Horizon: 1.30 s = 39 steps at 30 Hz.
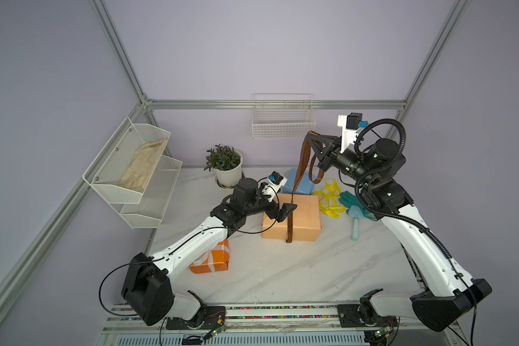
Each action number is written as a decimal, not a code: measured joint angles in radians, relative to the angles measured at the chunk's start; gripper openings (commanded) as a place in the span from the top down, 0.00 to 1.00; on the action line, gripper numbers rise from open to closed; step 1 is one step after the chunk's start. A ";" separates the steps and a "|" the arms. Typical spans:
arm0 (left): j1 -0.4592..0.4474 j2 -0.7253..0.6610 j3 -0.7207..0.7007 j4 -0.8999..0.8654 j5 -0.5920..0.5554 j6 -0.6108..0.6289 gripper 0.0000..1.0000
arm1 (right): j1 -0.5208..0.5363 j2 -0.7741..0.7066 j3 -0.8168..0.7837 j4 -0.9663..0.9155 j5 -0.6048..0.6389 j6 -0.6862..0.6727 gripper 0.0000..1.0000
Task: Untie the ribbon bows on the gift boxes
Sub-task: Pull the ribbon from the gift box.
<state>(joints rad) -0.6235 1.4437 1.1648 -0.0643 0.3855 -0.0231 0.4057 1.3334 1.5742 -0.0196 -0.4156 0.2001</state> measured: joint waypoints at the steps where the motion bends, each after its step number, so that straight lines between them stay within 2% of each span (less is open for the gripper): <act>1: 0.002 0.031 0.000 0.012 0.000 0.009 0.00 | 0.000 -0.001 0.000 -0.003 0.000 0.000 1.00; 7: 0.026 0.173 0.008 0.052 0.013 0.026 0.00 | 0.000 -0.048 -0.014 -0.050 -0.009 0.007 1.00; 11: 0.041 0.246 0.077 0.071 0.032 0.044 0.00 | 0.000 -0.129 -0.063 -0.061 -0.038 0.034 1.00; 16: 0.045 0.310 0.159 0.126 0.047 0.054 0.00 | 0.000 -0.191 -0.121 -0.064 -0.071 0.069 1.00; 24: 0.047 0.385 0.202 0.209 0.068 0.061 0.00 | 0.000 -0.216 -0.190 -0.088 -0.080 0.090 1.00; 25: 0.048 0.396 0.211 0.215 0.077 0.061 0.03 | 0.000 -0.216 -0.193 -0.089 -0.084 0.091 1.00; 27: 0.050 0.414 0.227 0.225 0.101 0.061 0.25 | 0.000 -0.216 -0.198 -0.089 -0.095 0.091 1.00; 30: 0.052 0.429 0.244 0.236 0.143 0.049 0.66 | 0.000 -0.216 -0.200 -0.090 -0.097 0.090 1.00; 32: 0.052 0.430 0.247 0.238 0.171 0.043 0.98 | 0.000 -0.217 -0.203 -0.090 -0.085 0.087 1.00; 35: 0.052 0.430 0.247 0.244 0.209 0.035 1.00 | 0.000 -0.216 -0.213 -0.090 -0.027 0.075 1.00; 39: 0.052 0.427 0.236 0.264 0.240 -0.002 1.00 | -0.007 -0.188 -0.216 -0.086 0.125 0.047 1.00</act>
<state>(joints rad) -0.5713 1.8709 1.4010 0.1993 0.6254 -0.0254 0.3988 1.1458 1.3582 -0.1059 -0.2905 0.2474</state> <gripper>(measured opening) 0.047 0.035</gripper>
